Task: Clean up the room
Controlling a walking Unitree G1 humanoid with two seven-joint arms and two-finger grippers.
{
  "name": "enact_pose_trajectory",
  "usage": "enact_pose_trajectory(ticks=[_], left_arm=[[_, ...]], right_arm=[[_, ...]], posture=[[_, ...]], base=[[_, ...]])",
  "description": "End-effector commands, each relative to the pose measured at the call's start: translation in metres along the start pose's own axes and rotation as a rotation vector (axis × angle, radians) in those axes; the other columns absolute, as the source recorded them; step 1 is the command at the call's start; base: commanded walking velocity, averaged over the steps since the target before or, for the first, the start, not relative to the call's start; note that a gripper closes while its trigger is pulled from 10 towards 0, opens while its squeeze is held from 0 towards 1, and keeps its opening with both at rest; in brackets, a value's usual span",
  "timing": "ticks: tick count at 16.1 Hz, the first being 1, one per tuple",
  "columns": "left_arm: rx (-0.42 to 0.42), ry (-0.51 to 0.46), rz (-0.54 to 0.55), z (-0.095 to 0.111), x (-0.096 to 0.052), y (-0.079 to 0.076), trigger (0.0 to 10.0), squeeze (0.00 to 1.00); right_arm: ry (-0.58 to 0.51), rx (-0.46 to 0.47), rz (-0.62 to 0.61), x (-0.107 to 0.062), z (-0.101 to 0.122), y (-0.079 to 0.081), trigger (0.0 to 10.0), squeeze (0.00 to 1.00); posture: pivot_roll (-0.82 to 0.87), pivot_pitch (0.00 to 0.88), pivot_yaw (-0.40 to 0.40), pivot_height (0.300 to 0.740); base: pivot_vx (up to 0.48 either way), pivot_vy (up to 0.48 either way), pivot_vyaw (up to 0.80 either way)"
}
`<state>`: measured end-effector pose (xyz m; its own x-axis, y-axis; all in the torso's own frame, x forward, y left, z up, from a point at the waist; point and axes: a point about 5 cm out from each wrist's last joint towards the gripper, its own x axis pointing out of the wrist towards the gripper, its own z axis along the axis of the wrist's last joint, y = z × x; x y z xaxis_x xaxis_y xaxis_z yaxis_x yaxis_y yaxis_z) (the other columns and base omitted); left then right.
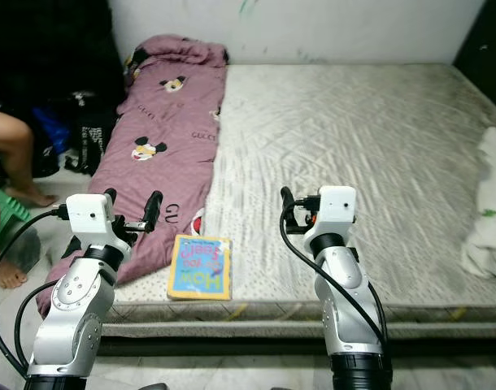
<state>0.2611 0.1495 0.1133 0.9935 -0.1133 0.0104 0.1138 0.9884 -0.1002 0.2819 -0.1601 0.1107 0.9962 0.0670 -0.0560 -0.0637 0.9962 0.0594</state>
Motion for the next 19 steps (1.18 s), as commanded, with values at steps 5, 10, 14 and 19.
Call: enact_pose_trajectory(ticks=[5,10,14,19], left_arm=[[0.012,0.012,0.013,-0.0010,0.0011,0.0025,10.0,0.00],[0.022,0.017,0.061,-0.0016,0.0014,0.0066,10.0,0.00],[0.008,0.027,0.041,-0.0046,0.0023,0.0040,10.0,0.00],[0.006,0.021,0.034,-0.0039,0.0040,0.0026,10.0,0.00]], right_arm=[[-0.002,0.001,0.004,0.0022,0.0008,0.0013,10.0,0.00],[0.000,0.003,0.006,0.0028,0.0007,0.0007,10.0,0.00],[0.004,0.008,0.003,0.0058,-0.0010,0.0005,10.0,0.00],[-0.002,0.000,0.012,0.0086,0.0003,0.0024,10.0,0.00]], posture=[[-0.11,0.000,0.013,0.740],[-0.11,0.000,0.007,0.740],[-0.11,0.000,0.007,0.740],[-0.10,0.000,0.008,0.740]], base=[[0.249,0.000,0.00],[0.000,0.000,0.00],[0.000,-0.074,0.00],[0.000,-0.361,0.00]])
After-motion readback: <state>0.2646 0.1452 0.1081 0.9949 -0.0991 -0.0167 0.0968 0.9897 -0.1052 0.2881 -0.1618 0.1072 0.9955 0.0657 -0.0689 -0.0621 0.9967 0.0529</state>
